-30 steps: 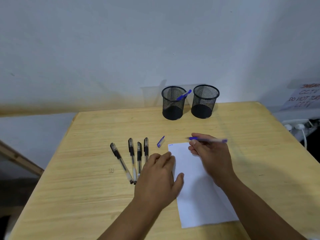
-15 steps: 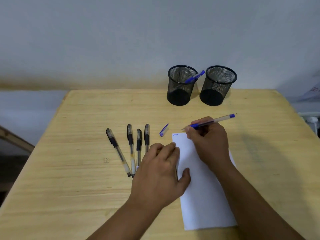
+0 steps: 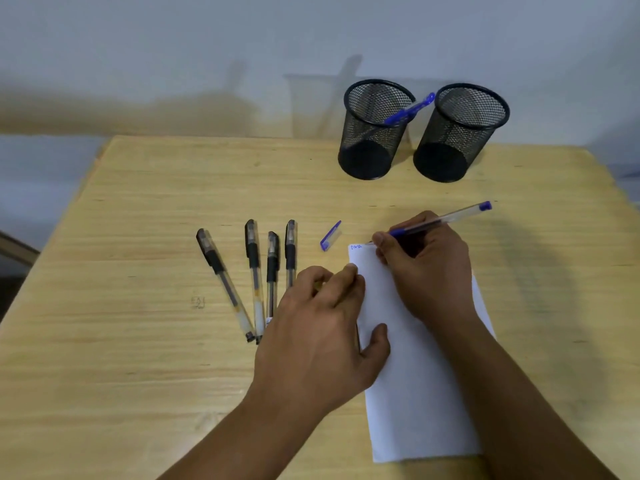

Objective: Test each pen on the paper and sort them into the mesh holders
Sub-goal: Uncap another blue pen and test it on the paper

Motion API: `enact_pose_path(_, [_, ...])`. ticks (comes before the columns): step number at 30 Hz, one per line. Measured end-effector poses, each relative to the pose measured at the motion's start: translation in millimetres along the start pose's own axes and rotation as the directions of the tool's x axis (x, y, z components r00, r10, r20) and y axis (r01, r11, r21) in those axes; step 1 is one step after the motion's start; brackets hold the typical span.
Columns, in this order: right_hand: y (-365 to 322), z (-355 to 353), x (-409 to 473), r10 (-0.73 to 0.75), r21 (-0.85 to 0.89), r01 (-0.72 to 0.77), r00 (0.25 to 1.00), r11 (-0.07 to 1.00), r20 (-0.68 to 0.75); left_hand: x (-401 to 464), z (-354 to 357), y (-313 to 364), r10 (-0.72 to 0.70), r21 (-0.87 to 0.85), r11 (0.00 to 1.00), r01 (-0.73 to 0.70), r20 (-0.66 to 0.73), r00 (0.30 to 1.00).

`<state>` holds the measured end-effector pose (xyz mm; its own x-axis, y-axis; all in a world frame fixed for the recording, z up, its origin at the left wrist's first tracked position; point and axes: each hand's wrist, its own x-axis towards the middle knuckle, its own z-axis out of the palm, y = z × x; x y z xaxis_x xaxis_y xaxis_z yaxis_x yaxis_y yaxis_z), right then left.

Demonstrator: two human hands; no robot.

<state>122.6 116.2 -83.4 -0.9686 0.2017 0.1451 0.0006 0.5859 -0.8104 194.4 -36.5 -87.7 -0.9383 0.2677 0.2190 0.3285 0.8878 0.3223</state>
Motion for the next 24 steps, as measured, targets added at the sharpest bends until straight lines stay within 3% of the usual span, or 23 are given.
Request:
enact_pose_path(9, [-0.8, 2.1, -1.9, 0.004, -0.002, -0.004, 1.000, 1.000, 0.002, -0.3, -1.0, 0.4, -0.008, -0.011, 1.000, 0.009, 0.028, 1.000])
enact_pose_path(24, [-3.6, 2.2, -4.1, -0.018, 0.008, 0.019, 1.000, 1.000, -0.005, -2.3, 2.5, 0.8, -0.022, -0.057, 0.998, 0.020, -0.041, 0.999])
